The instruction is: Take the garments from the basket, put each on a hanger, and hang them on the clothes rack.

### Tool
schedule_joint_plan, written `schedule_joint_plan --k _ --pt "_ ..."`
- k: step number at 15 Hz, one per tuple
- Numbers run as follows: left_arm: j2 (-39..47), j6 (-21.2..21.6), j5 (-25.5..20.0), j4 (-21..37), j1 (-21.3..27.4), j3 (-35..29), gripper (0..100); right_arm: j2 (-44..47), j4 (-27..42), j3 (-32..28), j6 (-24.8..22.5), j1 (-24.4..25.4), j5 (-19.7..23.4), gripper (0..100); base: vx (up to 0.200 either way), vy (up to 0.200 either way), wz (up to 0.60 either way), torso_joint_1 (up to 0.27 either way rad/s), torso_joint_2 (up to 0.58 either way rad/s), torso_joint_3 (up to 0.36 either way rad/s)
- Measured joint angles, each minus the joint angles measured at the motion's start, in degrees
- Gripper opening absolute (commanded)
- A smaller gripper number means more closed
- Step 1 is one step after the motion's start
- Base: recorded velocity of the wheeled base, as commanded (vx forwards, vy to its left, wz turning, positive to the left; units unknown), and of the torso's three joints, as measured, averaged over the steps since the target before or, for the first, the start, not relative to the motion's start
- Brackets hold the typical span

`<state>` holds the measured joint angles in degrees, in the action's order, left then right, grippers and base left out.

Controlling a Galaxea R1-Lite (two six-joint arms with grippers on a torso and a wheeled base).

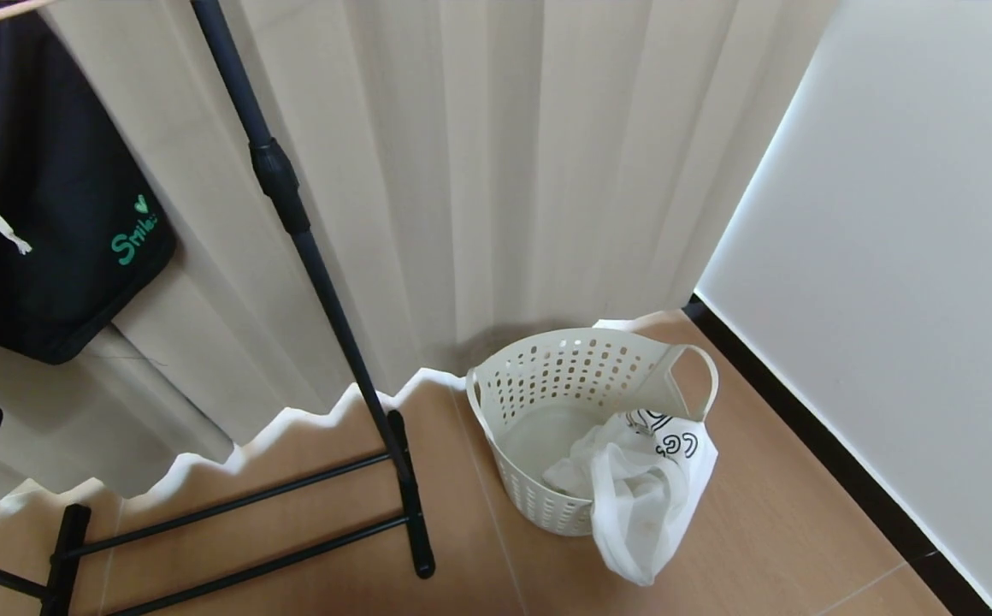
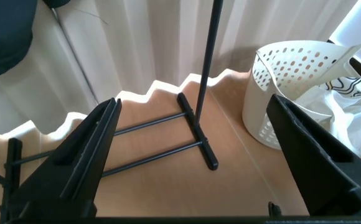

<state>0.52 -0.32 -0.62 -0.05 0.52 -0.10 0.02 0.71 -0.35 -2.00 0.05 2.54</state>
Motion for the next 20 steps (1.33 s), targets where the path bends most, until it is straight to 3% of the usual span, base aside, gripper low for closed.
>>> schedule_joint_plan --k 9,20 --pt "0.02 -0.04 0.00 0.00 0.00 0.00 100 0.00 0.00 0.02 0.00 0.02 0.00 100 0.000 0.000 0.00 0.003 0.00 -0.190" --pt "0.11 -0.01 0.00 0.00 0.00 0.00 100 0.00 -0.02 0.00 -0.05 0.00 0.00 100 0.000 0.000 0.00 0.001 0.00 -0.079"
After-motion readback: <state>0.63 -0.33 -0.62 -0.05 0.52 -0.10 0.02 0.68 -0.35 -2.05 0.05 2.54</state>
